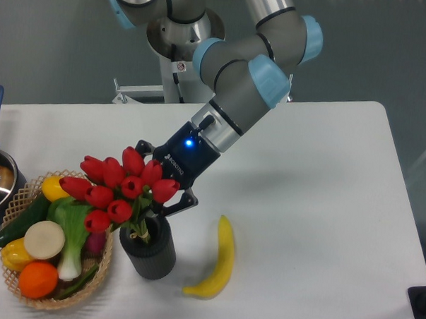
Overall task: Pick up the flowers from the vase
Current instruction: 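Lift the gripped tulips up out of the black vase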
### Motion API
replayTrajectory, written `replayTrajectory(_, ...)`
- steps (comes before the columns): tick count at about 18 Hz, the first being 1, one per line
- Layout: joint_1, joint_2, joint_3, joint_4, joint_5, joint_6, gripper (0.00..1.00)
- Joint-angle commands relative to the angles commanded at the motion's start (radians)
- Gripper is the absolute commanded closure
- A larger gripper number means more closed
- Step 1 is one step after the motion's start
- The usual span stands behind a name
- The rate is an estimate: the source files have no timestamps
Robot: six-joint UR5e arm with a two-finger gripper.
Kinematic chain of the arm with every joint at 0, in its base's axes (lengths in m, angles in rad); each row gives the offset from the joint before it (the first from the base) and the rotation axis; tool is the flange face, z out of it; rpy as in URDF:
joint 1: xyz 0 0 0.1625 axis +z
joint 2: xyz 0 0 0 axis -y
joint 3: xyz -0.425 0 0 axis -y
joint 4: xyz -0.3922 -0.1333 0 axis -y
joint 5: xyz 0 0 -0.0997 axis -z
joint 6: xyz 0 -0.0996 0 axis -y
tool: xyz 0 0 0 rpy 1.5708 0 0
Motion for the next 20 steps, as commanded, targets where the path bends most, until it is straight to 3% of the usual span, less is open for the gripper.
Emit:
replayTrajectory(13, 0.054, 0.092, 0.005, -0.002, -0.060, -0.167, 0.52)
replayTrajectory(20, 0.060, 0.091, 0.087, -0.002, -0.106, -0.273, 0.52)
